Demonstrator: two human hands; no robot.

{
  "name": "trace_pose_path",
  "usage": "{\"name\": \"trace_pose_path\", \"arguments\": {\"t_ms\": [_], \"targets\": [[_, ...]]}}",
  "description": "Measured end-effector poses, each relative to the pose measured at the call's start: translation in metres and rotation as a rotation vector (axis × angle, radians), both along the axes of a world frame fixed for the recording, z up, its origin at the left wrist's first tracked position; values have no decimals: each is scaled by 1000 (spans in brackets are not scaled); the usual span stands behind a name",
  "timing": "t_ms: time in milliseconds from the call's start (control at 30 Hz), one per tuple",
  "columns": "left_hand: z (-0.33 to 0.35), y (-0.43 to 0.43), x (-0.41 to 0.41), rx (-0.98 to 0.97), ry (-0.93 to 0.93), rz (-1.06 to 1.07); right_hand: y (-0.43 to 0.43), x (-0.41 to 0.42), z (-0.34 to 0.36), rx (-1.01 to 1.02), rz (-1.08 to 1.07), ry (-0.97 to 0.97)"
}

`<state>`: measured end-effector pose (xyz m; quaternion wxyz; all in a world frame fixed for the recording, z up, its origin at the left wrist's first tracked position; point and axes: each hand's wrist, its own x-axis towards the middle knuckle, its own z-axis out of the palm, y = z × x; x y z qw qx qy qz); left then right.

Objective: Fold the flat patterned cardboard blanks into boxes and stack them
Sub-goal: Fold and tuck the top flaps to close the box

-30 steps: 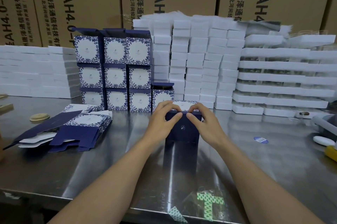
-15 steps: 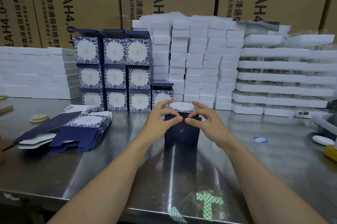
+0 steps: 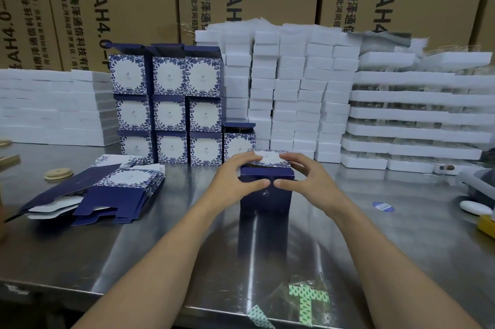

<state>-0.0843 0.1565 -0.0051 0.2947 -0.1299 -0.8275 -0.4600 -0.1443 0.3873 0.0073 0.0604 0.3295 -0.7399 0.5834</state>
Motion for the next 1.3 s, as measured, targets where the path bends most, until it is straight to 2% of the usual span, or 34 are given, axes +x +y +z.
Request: {"name": "trace_pose_path", "arguments": {"t_ms": [167, 300, 400, 467, 533, 633, 667, 767, 833, 933, 1033, 1167, 1300], "targets": [[-3, 2, -4, 96, 68, 88, 0, 3, 2, 41, -13, 11], [-2, 2, -4, 90, 93, 175, -1, 7, 5, 87, 17, 24], [4, 3, -1, 212, 72, 233, -3, 11, 5, 106, -23, 132], [10, 3, 3, 318, 64, 174, -5, 12, 6, 167, -86, 235], [20, 3, 9, 332, 103, 120, -10, 19, 10, 245, -130, 357], [43, 7, 15, 180, 132, 163, -18, 27, 21, 335, -163, 610], [52, 9, 16, 103, 119, 187, -22, 29, 25, 362, -143, 630], [72, 21, 11, -81, 33, 132, -35, 30, 32, 373, -61, 532], [79, 31, 2, -175, -8, 125, -39, 23, 29, 312, -150, 487], [77, 40, -23, -452, 17, 367, -42, -1, 18, 274, -331, 342], [66, 44, -53, -662, -6, 463, -47, -26, -5, 311, -356, 295], [67, 38, -64, -760, 16, 468, -58, -44, -28, 126, -333, 237], [64, 29, -60, -790, 60, 462, -64, -56, -31, 80, -414, 295]]}}
